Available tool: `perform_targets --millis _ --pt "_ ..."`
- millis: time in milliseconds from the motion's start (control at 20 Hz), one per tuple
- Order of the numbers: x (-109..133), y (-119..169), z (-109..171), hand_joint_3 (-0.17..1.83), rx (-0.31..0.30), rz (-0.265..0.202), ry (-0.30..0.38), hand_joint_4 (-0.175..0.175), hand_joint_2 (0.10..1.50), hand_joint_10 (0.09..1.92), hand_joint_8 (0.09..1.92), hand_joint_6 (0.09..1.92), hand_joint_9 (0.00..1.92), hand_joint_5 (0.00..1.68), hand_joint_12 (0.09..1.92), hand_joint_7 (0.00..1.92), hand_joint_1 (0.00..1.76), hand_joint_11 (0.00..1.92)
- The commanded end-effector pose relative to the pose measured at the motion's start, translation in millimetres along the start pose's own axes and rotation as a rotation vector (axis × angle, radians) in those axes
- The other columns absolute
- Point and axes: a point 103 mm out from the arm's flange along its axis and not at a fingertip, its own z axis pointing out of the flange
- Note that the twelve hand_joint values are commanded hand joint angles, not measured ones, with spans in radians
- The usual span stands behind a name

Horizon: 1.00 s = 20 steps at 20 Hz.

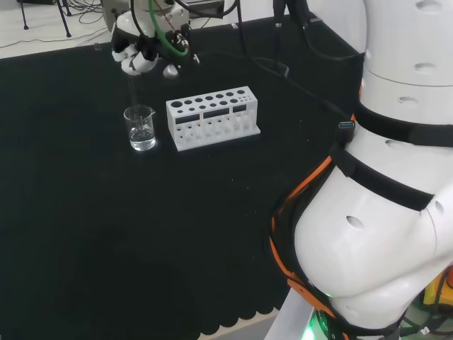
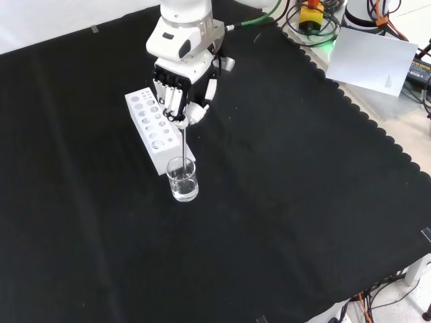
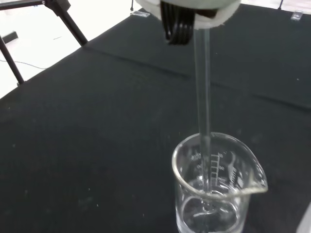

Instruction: Stir in the beaker to the left of the white test tube rack with the glass rod.

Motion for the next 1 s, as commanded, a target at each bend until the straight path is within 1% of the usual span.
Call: perform_targets --millis 50,250,450,650,850,1000 --pt "9 21 6 0.62 0.015 -0.018 -0.004 -0.175 0.79 1.04 1.32 0.72 1.67 1.07 1.04 1.06 1.29 1.62" --pt "-3 20 2 0.62 0.013 0.002 -0.009 -0.175 0.79 1.04 1.32 0.72 1.67 1.07 1.04 1.06 1.29 1.62" --pt "-19 10 -2 0.62 0.009 0.034 -0.010 -0.175 0.79 1.04 1.32 0.72 1.67 1.07 1.04 1.06 1.29 1.62" --pt "-28 -3 -4 0.63 0.005 0.055 -0.011 -0.175 0.79 1.04 1.32 0.72 1.67 1.07 1.04 1.06 1.29 1.62" --pt "-27 -10 -4 0.63 0.003 0.053 -0.018 -0.175 0.79 1.04 1.32 0.72 1.67 1.07 1.04 1.06 1.29 1.62" --pt "-19 -12 -4 0.63 -0.003 0.037 -0.016 -0.175 0.79 1.04 1.32 0.72 1.67 1.07 1.04 1.06 1.29 1.62"
